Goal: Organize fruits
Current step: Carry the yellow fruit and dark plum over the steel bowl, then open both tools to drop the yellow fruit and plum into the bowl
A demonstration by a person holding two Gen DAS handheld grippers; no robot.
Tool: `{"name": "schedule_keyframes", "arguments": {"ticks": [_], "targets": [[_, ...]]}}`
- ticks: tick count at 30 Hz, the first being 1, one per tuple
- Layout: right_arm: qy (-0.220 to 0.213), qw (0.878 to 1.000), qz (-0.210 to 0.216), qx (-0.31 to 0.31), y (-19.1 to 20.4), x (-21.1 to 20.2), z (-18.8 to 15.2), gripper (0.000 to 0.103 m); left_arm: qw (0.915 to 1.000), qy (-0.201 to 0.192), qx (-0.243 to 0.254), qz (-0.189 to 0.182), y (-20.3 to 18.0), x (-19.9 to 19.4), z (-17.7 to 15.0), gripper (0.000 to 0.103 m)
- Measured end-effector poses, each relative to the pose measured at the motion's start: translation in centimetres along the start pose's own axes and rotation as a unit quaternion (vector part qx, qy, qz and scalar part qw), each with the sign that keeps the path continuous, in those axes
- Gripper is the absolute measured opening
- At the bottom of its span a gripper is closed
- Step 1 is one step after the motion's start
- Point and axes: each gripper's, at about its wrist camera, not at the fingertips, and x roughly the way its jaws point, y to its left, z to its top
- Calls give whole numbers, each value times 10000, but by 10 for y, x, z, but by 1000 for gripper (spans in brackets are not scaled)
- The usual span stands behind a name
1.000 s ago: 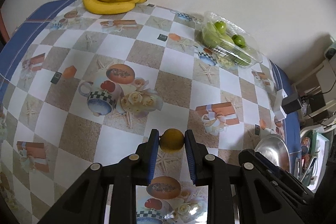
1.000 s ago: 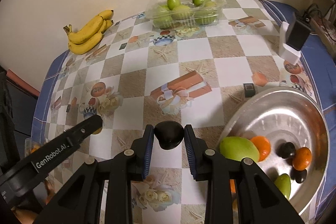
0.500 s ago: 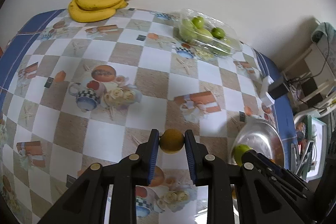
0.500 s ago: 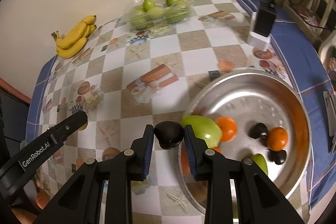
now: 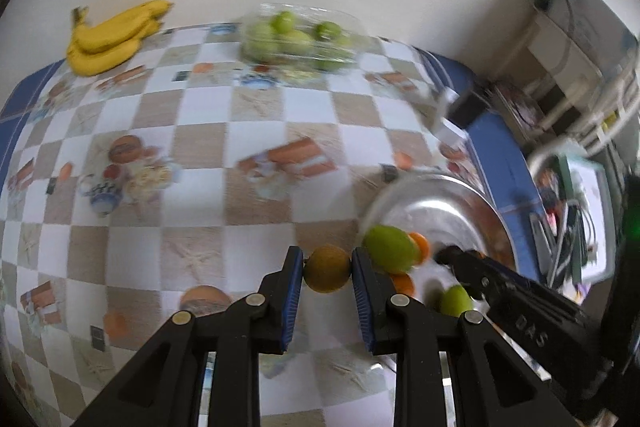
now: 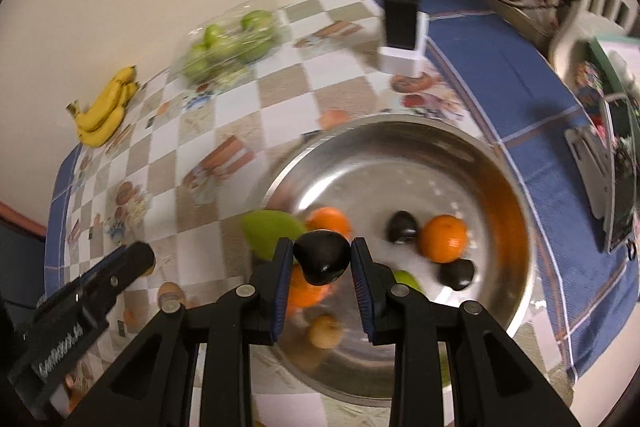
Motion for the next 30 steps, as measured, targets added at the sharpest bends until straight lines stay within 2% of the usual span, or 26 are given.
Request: {"name": "schedule_keyframes", "arguments": {"ticks": [7,15,30], "targets": [[184,9992,-181,304,-33,6,-6,31,9978,303,592,14,-41,19,-14,27],[335,9985,-184,390,-43,13,-10,31,9923,579,1079,193,-66,39,-29,27],[455,9982,-181,340,-41,24,-12,31,9899,810,1132,277,-67,55,-37,27]]}}
